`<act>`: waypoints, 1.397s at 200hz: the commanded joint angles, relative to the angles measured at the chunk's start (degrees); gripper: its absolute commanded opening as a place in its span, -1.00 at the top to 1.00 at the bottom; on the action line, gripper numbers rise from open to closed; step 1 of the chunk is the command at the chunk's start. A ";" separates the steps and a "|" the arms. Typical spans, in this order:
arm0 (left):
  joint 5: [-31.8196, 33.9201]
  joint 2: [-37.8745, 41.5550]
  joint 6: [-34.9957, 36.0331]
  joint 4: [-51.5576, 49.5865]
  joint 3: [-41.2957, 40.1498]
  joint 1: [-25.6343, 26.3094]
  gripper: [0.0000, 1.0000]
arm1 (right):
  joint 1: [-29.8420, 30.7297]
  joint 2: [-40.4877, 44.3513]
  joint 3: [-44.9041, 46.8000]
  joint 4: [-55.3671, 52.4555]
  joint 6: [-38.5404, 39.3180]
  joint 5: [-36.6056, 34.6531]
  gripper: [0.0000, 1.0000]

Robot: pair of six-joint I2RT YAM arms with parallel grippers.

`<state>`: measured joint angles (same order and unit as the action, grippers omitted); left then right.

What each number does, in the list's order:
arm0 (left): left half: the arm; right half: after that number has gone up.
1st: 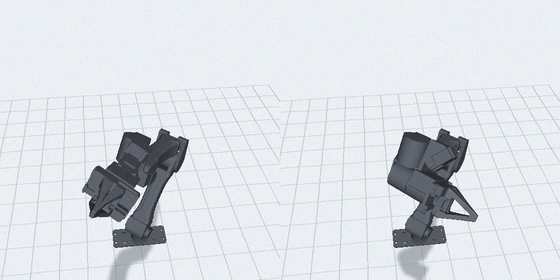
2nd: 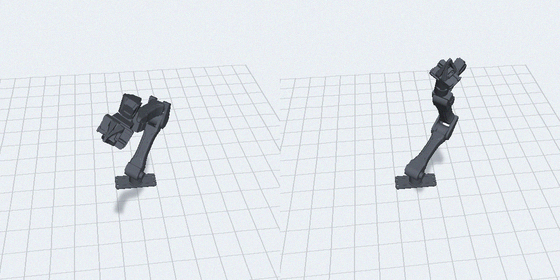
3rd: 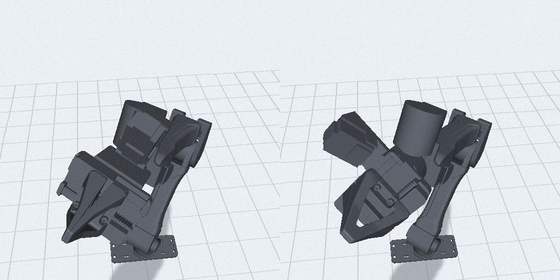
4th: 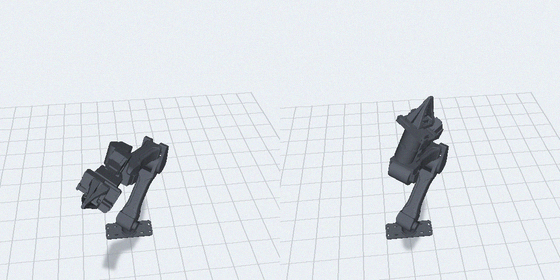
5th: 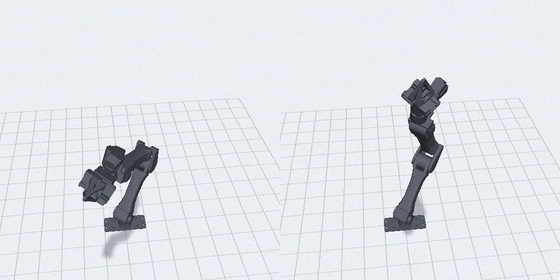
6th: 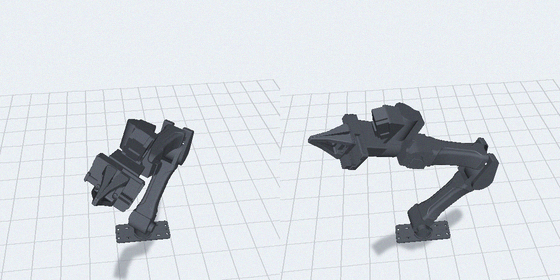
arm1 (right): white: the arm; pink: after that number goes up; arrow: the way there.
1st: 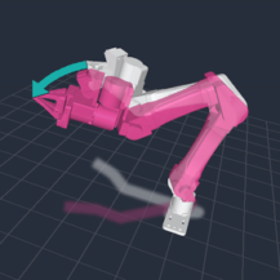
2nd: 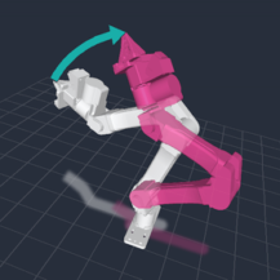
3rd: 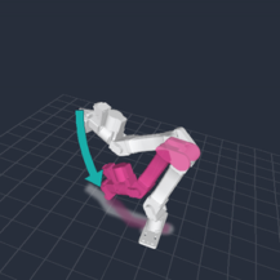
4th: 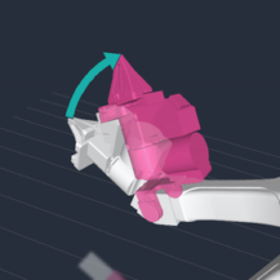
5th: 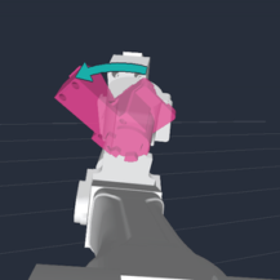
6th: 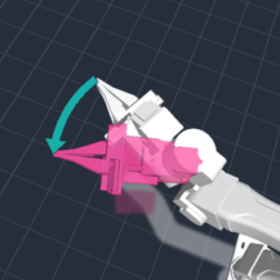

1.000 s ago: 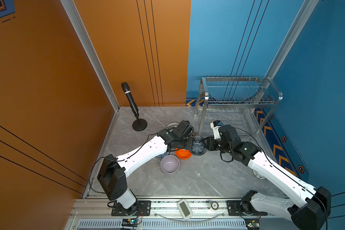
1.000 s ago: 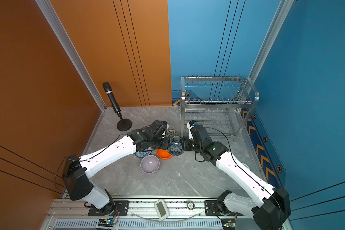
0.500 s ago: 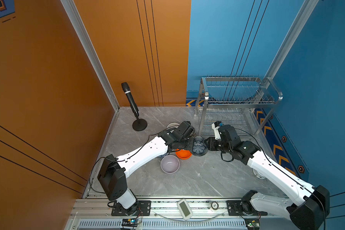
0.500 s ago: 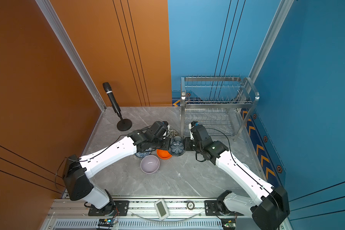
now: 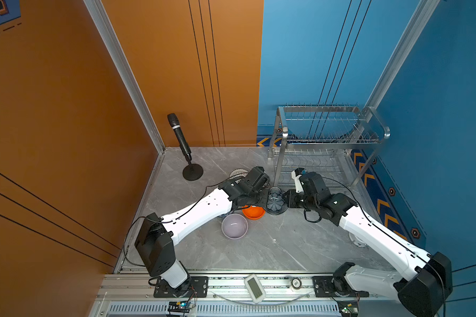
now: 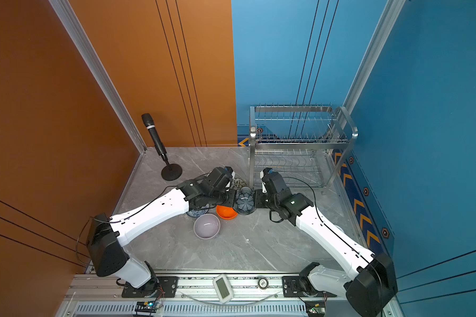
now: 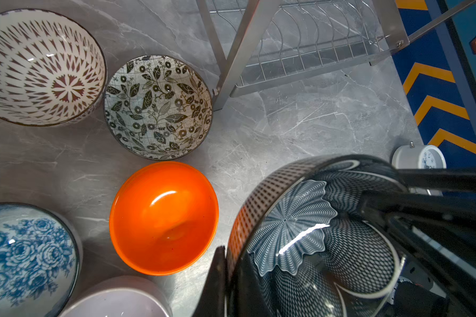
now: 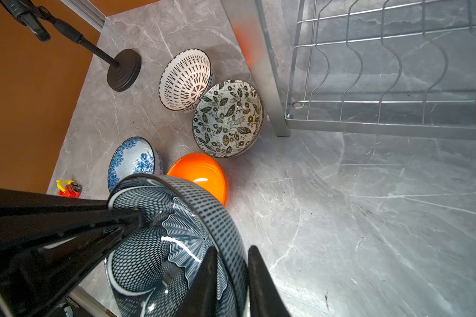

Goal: Load bowls into a dish rack
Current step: Place the bowl in the dish rack.

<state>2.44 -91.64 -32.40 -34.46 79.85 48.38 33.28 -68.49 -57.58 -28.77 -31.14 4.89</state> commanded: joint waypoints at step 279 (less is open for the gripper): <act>-0.17 0.84 -1.34 4.40 1.76 0.66 0.28 | 1.12 -0.62 -0.76 -1.46 0.24 -4.31 1.00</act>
<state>2.85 -91.61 -33.80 -30.92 80.07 48.77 34.13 -69.06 -57.04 -31.16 -30.50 2.37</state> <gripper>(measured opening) 0.339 0.069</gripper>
